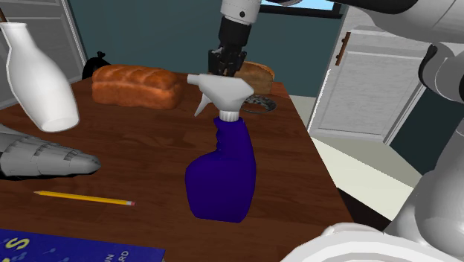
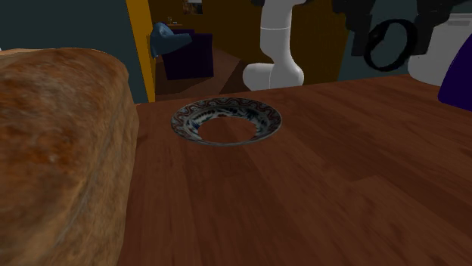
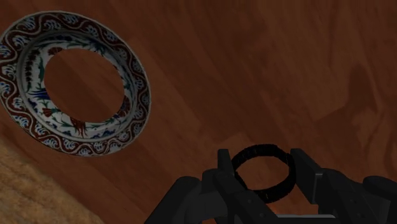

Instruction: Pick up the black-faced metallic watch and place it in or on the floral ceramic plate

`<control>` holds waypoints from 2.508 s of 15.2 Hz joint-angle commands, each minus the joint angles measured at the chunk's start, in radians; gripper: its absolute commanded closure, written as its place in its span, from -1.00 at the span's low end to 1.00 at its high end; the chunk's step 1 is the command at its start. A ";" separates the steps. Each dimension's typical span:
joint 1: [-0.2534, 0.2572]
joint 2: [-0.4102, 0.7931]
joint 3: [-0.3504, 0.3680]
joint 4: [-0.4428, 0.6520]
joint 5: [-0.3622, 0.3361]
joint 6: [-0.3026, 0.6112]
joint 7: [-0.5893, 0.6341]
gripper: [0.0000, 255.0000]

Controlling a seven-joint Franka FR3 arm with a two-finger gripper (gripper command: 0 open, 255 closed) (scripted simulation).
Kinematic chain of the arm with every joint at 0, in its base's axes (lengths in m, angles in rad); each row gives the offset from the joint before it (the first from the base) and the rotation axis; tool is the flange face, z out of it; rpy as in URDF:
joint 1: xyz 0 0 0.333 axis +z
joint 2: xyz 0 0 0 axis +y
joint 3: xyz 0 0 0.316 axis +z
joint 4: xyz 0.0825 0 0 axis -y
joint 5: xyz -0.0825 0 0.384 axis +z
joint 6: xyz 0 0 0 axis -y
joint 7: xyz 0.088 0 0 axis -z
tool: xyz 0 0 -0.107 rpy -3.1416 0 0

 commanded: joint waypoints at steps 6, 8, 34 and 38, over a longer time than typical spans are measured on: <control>-0.111 -0.096 -0.080 -0.108 0.077 0.019 -0.184 1.00; -0.137 -0.112 -0.105 -0.125 0.093 0.018 -0.235 1.00; -0.201 -0.190 -0.172 -0.413 0.140 0.223 -0.381 1.00; -0.201 -0.190 -0.172 -0.413 0.140 0.222 -0.381 -1.00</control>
